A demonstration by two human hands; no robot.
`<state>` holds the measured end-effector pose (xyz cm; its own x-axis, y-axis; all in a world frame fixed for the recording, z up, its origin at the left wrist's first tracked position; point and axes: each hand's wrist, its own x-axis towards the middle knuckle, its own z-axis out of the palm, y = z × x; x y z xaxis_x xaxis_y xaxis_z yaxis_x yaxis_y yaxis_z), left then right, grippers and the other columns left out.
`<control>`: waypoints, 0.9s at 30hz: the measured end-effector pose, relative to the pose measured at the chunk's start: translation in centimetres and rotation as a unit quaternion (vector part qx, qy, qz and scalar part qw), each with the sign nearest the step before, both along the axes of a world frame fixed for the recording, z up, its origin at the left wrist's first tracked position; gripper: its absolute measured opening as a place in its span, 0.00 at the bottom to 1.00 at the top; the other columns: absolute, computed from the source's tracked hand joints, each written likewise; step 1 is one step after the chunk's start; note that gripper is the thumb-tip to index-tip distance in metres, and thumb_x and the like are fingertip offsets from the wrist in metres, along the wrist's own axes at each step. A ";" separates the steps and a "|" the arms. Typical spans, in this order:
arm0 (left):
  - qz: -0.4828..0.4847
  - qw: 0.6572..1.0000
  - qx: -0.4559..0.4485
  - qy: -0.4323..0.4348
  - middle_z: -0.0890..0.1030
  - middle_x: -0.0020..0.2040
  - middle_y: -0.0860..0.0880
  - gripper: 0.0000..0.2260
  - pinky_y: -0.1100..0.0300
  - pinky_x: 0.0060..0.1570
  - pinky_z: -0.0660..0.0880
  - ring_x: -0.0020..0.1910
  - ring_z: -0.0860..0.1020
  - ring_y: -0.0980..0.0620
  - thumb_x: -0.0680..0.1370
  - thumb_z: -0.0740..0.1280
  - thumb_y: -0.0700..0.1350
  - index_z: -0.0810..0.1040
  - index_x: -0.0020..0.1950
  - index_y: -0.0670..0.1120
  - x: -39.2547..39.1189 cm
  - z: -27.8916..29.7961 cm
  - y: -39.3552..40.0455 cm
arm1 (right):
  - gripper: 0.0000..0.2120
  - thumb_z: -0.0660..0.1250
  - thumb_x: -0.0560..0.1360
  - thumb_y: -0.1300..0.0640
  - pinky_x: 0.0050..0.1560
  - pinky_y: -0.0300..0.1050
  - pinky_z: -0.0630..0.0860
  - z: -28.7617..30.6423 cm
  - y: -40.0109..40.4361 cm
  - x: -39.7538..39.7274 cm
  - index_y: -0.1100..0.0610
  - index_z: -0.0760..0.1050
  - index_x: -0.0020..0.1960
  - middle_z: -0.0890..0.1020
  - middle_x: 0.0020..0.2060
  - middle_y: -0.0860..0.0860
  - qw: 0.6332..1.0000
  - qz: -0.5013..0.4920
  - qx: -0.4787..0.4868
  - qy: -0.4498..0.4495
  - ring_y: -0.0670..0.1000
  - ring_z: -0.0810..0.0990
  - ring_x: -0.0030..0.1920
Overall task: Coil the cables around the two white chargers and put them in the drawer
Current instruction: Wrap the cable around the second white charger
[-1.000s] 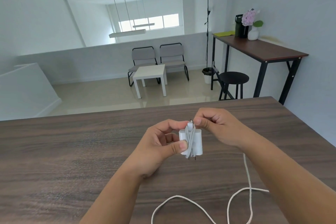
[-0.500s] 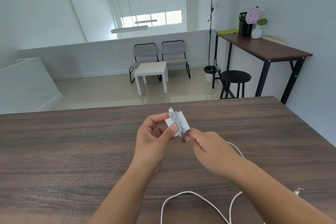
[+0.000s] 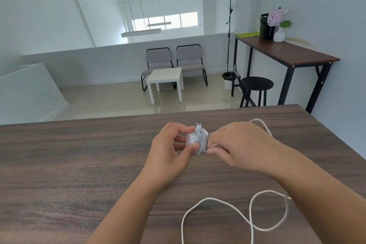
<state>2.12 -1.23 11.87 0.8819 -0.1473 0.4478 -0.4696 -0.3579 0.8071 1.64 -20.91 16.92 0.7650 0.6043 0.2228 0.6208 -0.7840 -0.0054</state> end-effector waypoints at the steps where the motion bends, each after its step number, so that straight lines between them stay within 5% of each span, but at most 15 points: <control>1: -0.011 0.999 0.032 -0.013 0.79 0.52 0.55 0.15 0.66 0.46 0.77 0.47 0.80 0.55 0.73 0.75 0.39 0.78 0.52 0.56 -0.1 0.3 0.0 | 0.12 0.55 0.79 0.42 0.40 0.44 0.70 0.3 0.0 -0.1 0.47 0.73 0.49 0.79 0.44 0.44 1.000 0.004 -0.006 -0.012 0.49 0.78 0.47; 6: -0.070 0.981 0.177 -0.026 0.76 0.52 0.59 0.13 0.69 0.47 0.74 0.48 0.78 0.59 0.73 0.73 0.43 0.77 0.54 0.57 -0.2 1.7 0.5 | 0.18 0.58 0.72 0.31 0.40 0.43 0.63 0.6 -0.2 0.0 0.46 0.67 0.42 0.76 0.38 0.41 0.998 0.018 -0.002 -0.061 0.45 0.76 0.42; 9: -0.124 0.977 0.176 0.007 0.78 0.52 0.58 0.13 0.64 0.49 0.75 0.48 0.79 0.57 0.74 0.72 0.43 0.79 0.55 0.57 -0.2 2.4 1.2 | 0.22 0.62 0.65 0.28 0.35 0.38 0.63 0.2 -0.5 0.2 0.44 0.62 0.41 0.70 0.31 0.39 0.997 0.037 0.057 -0.040 0.42 0.71 0.33; 13: -0.169 0.981 0.056 0.074 0.81 0.48 0.60 0.15 0.61 0.50 0.75 0.46 0.78 0.58 0.74 0.71 0.42 0.79 0.60 0.52 -0.7 2.8 1.5 | 0.23 0.71 0.62 0.32 0.41 0.26 0.66 -0.3 -0.7 -0.1 0.43 0.72 0.49 0.75 0.40 0.33 0.974 0.054 0.218 -0.013 0.31 0.73 0.40; 16: -0.160 0.976 -0.109 0.098 0.83 0.53 0.49 0.15 0.54 0.53 0.78 0.53 0.79 0.49 0.73 0.72 0.41 0.77 0.57 0.49 -1.0 2.0 0.8 | 0.20 0.77 0.65 0.47 0.37 0.20 0.64 -1.0 -0.4 -0.5 0.55 0.78 0.51 0.73 0.35 0.27 0.948 0.103 0.297 -0.040 0.23 0.71 0.37; 20: -0.156 0.930 -0.301 0.143 0.84 0.53 0.45 0.11 0.53 0.49 0.79 0.53 0.81 0.44 0.69 0.75 0.44 0.79 0.50 0.50 -1.6 1.0 -1.0 | 0.19 0.74 0.67 0.50 0.40 0.22 0.69 -2.7 0.1 -0.5 0.56 0.76 0.53 0.78 0.43 0.33 0.904 0.112 0.407 -0.064 0.30 0.78 0.41; 23: -0.172 0.883 -0.390 0.196 0.82 0.58 0.41 0.10 0.53 0.44 0.82 0.52 0.83 0.43 0.73 0.71 0.41 0.80 0.54 0.45 -2.3 1.0 -2.1 | 0.18 0.75 0.68 0.50 0.43 0.26 0.72 -3.9 0.3 -0.2 0.55 0.76 0.53 0.82 0.44 0.36 0.876 0.098 0.468 -0.055 0.36 0.81 0.44; 27: -0.121 0.856 -0.439 0.246 0.83 0.57 0.42 0.19 0.59 0.41 0.82 0.47 0.84 0.49 0.71 0.74 0.47 0.79 0.62 0.52 -2.7 0.9 -3.1 | 0.15 0.75 0.67 0.53 0.43 0.27 0.73 -5.6 1.0 0.2 0.53 0.75 0.51 0.84 0.44 0.42 0.835 0.055 0.547 -0.027 0.40 0.83 0.44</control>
